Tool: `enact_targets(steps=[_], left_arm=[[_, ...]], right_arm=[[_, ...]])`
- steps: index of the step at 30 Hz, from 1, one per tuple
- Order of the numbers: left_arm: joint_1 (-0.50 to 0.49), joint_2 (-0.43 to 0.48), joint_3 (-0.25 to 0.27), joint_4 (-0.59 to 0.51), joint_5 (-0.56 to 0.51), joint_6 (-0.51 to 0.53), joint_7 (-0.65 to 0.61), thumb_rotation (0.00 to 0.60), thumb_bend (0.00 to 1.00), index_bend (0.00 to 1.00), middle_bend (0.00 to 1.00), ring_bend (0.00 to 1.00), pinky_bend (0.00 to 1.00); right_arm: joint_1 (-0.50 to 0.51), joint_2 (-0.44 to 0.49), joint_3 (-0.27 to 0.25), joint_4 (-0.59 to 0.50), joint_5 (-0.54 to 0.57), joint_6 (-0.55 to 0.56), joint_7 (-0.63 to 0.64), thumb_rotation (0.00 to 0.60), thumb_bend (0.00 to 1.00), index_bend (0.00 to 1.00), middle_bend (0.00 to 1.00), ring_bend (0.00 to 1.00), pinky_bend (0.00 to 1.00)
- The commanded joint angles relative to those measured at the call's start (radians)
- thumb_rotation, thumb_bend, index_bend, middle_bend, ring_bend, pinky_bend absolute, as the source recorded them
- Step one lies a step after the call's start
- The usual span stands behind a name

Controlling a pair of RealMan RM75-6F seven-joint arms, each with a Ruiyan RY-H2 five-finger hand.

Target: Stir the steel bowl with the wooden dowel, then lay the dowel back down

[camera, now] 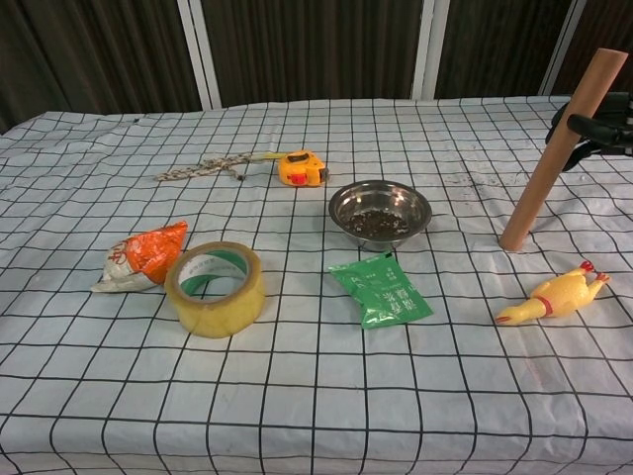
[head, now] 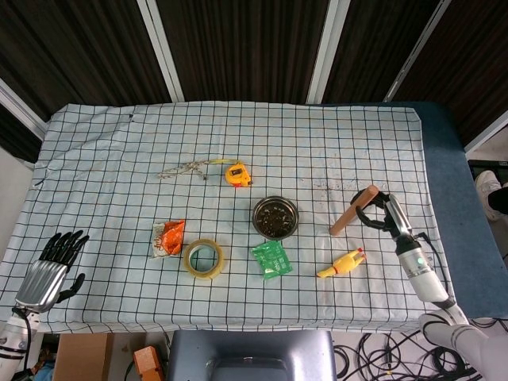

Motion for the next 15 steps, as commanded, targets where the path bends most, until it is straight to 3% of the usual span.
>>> enact_targets(steps=[1,15], left_arm=[[0.0,0.0,-0.001,0.001,-0.001,0.001,-0.003,0.6,0.42,0.0,0.03,0.03,0.02],[0.005,0.001,0.0,0.006,-0.002,0.004,-0.017,0.6,0.42,0.0,0.03,0.03,0.02]], right_arm=[[-0.001,0.002,-0.003,0.004,0.002,0.0,-0.014,0.48,0.31,0.52,0.46,0.42,0.46],[-0.007,0.008,0.003,-0.009,0.018,0.02,-0.021,0.44,0.21,0.52,0.46,0.42,0.45]])
